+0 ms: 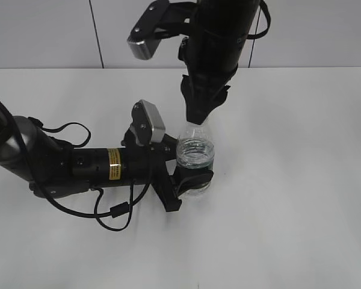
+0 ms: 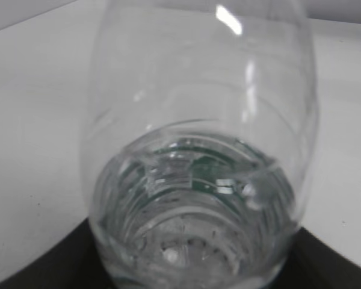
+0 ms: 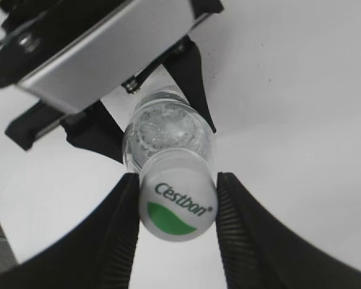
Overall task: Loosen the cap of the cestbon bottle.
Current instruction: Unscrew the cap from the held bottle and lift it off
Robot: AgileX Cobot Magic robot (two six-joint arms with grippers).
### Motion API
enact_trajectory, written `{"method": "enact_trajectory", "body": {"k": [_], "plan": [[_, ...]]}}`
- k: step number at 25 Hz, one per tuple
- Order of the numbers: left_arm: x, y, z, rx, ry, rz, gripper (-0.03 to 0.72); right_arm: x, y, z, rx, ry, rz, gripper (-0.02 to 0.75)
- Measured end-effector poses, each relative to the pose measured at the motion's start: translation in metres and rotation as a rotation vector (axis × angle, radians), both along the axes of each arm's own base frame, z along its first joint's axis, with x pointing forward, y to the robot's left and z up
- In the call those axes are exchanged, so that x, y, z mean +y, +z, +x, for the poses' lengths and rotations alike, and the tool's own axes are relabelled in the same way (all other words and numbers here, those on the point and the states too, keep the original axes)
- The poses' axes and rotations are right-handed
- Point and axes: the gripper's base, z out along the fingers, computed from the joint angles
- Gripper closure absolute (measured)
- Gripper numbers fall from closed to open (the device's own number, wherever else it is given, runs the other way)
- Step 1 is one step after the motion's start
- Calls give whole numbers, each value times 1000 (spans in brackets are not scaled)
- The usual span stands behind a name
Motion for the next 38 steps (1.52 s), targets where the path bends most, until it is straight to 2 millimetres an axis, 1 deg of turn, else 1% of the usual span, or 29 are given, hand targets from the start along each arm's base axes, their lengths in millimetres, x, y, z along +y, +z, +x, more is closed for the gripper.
{"method": "enact_trajectory", "body": {"k": [3, 5, 8, 10, 20, 23, 25, 30, 32, 35, 38], "plan": [[0, 0, 0, -1, -1, 1, 279, 0, 0, 0, -57, 296, -39, 442], [0, 0, 0, -1, -1, 1, 279, 0, 0, 0, -82, 416, -55, 442], [0, 0, 0, -1, 0, 0, 279, 0, 0, 0, -108, 545, -75, 442], [0, 0, 0, -1, 0, 0, 279, 0, 0, 0, -118, 592, -81, 442], [0, 0, 0, -1, 0, -1, 279, 0, 0, 0, -123, 615, -84, 442], [0, 0, 0, -1, 0, -1, 279, 1, 1, 0, -115, 584, -71, 431], [0, 0, 0, -1, 0, -1, 279, 1, 1, 0, -111, 570, -66, 394], [0, 0, 0, 0, 0, -1, 279, 0, 5, -2, -117, 561, -58, 209], [0, 0, 0, 0, 0, -1, 279, -1, 10, -3, -126, 556, -53, 181], [0, 0, 0, 0, 0, -1, 279, -3, 16, -5, -129, 501, -35, 169], [0, 0, 0, 0, 0, -1, 279, -2, 22, -8, -98, 349, 11, 168]]}}
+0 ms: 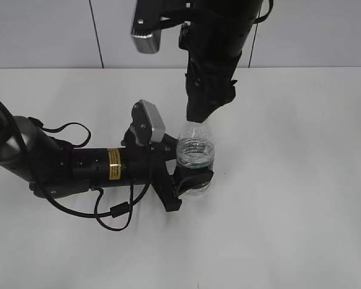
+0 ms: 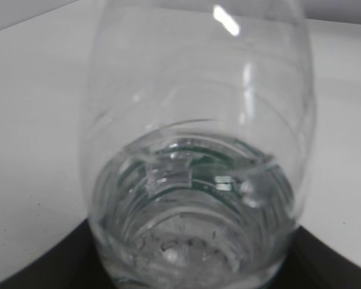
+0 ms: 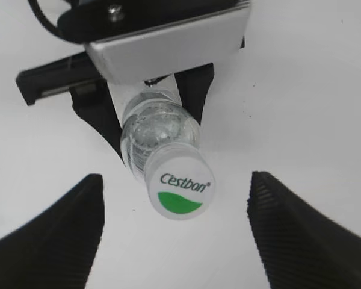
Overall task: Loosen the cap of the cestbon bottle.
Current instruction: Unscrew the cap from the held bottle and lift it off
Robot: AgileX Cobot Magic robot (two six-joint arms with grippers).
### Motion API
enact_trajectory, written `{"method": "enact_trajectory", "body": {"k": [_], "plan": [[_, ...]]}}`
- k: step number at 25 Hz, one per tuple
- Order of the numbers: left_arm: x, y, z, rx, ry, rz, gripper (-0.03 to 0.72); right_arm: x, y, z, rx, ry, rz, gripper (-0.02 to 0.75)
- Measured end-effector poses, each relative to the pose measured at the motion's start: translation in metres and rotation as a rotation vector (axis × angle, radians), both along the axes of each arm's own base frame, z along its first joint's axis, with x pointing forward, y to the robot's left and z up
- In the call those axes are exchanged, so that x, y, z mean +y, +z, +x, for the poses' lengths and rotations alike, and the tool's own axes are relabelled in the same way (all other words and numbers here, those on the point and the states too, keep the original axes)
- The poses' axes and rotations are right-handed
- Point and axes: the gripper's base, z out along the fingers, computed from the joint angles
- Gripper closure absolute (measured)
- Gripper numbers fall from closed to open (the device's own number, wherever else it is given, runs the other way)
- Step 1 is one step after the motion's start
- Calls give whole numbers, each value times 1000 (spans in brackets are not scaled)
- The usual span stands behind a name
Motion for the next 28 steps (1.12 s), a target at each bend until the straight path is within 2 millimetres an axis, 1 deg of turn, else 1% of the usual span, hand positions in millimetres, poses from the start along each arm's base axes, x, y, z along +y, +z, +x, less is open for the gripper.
{"method": "enact_trajectory", "body": {"k": [1, 10, 13, 16, 21, 28], "plan": [[0, 0, 0, 0, 0, 0, 279, 1, 0, -1, 22, -65, 18, 168], [0, 0, 0, 0, 0, 0, 279, 0, 0, -1, 225, -846, 134, 168], [0, 0, 0, 0, 0, 0, 279, 0, 0, 0, 268, -1038, 160, 168], [0, 0, 0, 0, 0, 0, 279, -1, 0, 1, 272, -1112, 166, 168], [0, 0, 0, 0, 0, -1, 279, -3, 0, 2, 253, -1139, 162, 168], [0, 0, 0, 0, 0, -1, 279, 1, -14, 6, 270, -1145, 129, 180]]}}
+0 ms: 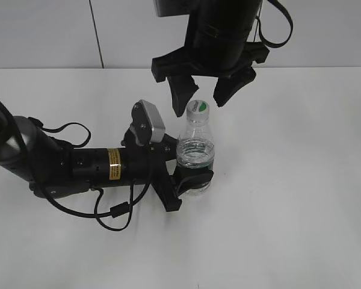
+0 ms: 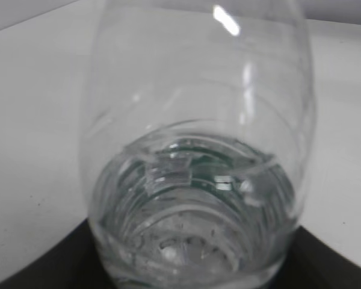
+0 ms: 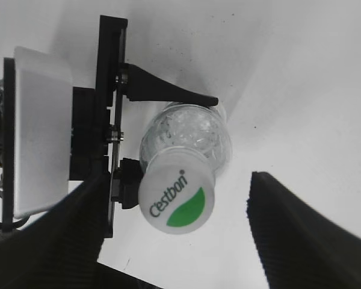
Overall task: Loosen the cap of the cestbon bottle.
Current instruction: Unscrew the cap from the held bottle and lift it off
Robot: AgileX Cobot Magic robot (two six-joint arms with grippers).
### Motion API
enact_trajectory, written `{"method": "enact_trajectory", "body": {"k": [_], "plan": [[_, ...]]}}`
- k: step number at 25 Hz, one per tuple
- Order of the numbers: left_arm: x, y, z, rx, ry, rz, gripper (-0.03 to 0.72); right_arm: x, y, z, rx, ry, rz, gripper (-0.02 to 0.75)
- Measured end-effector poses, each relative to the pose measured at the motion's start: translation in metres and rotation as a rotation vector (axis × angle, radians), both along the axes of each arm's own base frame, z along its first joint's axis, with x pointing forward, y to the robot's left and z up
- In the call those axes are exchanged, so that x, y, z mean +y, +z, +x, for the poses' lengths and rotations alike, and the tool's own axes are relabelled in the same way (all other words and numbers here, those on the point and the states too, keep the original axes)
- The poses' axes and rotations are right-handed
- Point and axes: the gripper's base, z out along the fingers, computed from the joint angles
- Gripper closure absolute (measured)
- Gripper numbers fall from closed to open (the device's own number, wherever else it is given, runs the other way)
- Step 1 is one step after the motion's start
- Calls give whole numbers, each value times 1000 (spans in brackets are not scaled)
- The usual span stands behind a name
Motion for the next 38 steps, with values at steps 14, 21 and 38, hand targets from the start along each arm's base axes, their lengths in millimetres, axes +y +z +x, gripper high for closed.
{"method": "enact_trajectory", "body": {"k": [14, 21, 38], "plan": [[0, 0, 0, 0, 0, 0, 279, 2, -9, 2, 18, 0, -12, 292], [0, 0, 0, 0, 1, 0, 279, 1, -9, 3, 1, 37, -29, 442], [0, 0, 0, 5, 7, -1, 279, 1, -7, 4, -293, 1502, -249, 442]]}}
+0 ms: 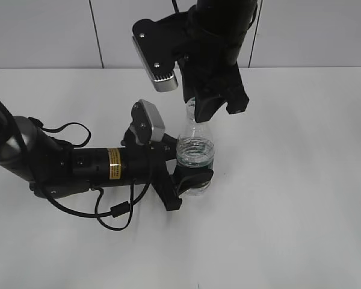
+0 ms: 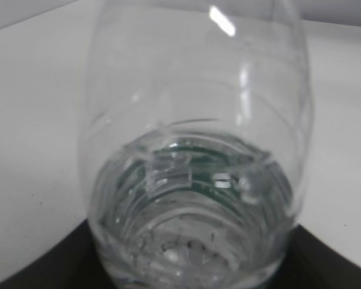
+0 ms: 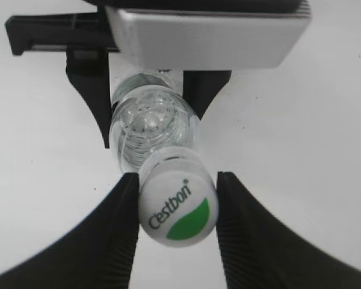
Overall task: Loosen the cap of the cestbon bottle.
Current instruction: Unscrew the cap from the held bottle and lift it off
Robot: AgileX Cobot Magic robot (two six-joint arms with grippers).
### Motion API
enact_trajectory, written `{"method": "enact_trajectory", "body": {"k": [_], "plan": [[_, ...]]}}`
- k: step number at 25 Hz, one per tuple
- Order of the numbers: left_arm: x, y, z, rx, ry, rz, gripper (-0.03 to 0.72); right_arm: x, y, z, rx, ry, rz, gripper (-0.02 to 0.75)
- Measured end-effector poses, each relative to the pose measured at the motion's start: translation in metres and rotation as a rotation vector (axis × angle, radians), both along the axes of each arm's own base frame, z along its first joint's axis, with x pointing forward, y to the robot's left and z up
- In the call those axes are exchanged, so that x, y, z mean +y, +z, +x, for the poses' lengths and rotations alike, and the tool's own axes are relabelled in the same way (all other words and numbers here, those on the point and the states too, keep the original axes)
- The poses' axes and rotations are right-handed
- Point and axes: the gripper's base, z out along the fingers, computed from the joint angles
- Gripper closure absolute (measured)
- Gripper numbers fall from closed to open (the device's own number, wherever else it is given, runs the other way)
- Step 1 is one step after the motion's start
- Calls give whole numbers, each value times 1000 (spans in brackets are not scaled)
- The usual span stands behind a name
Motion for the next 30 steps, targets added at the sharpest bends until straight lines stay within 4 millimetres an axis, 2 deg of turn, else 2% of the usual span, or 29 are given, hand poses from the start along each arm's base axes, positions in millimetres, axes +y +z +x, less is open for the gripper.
{"method": "enact_trajectory", "body": {"k": [13, 21, 24, 30], "plan": [[0, 0, 0, 0, 0, 0, 279, -2, 4, -2, -17, 63, -4, 442], [0, 0, 0, -1, -3, 0, 279, -8, 52, -23, -43, 37, 146, 442], [0, 0, 0, -1, -3, 0, 279, -11, 61, -28, -41, -18, 181, 442], [0, 0, 0, -2, -3, 0, 279, -9, 64, -30, 38, -227, 247, 442]]}}
